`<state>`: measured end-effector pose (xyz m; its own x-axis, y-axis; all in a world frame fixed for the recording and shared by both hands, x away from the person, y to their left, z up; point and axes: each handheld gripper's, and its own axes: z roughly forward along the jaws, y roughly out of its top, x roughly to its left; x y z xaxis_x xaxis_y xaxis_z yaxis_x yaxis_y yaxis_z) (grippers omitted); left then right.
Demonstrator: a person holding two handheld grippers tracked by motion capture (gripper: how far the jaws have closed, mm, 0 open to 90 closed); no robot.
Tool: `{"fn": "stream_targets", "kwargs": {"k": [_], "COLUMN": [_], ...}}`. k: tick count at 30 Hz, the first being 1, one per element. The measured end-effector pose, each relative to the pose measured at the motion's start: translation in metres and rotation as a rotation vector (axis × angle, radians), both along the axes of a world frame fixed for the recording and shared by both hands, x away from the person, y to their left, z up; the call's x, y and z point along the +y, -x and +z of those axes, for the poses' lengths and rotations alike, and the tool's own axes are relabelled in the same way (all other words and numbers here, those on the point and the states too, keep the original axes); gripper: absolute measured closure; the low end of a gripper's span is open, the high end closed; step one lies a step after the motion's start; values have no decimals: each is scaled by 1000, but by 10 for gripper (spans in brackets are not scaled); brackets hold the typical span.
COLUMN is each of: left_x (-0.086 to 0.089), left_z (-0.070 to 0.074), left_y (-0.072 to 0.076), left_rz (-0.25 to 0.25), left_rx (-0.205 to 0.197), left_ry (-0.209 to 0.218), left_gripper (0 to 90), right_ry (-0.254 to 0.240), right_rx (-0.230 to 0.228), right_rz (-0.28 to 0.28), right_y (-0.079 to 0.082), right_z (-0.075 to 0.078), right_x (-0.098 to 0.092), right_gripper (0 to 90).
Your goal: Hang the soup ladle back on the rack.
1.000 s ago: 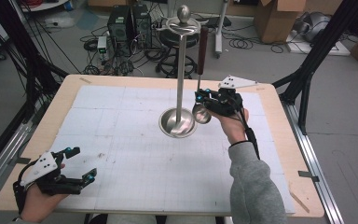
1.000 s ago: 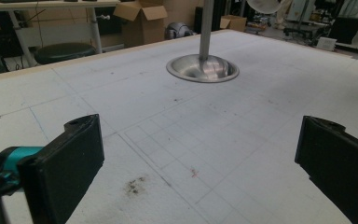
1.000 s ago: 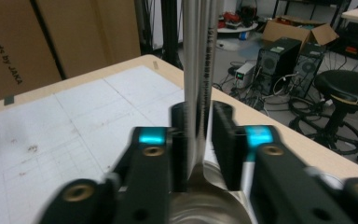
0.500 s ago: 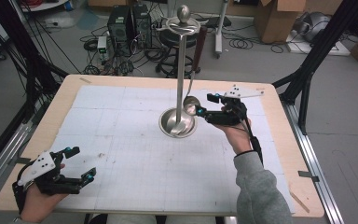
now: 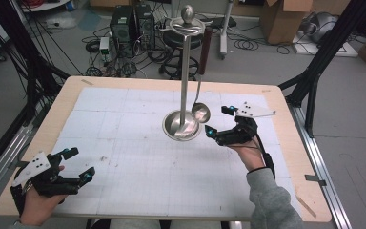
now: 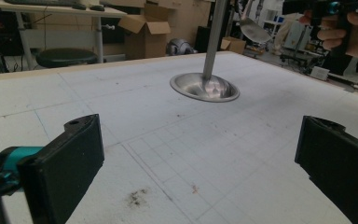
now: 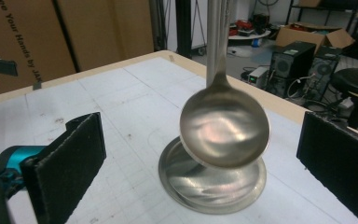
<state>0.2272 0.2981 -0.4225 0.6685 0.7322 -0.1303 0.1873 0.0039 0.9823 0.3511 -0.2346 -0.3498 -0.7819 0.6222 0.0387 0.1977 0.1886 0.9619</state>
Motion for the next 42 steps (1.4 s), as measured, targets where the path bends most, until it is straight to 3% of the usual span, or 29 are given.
{"fn": "stream_targets", "kwargs": {"k": [19,31,38,42], "left_x": [-10,-13,-14,-14], "left_z": [0,-1,-1,-1], "left_y": [-10,-13,-14,-15], "left_rz": [-43,-53,-55,-56], "left_rx": [-7,-2,-2,0], "left_ry": [-8,-15,-20,-26], "left_gripper": [17,17,17,17], "right_ry": [-16,-25,-12,-20], "right_rx": [-12,11,58,53], "right_rz": [-23,-16,-20,-26], "right_y": [37,59,68,72], "right_z": [-17,-37,-51,-55], "right_x": [-30,-53,-66,-74], "right_gripper": [3,3,3,3]}}
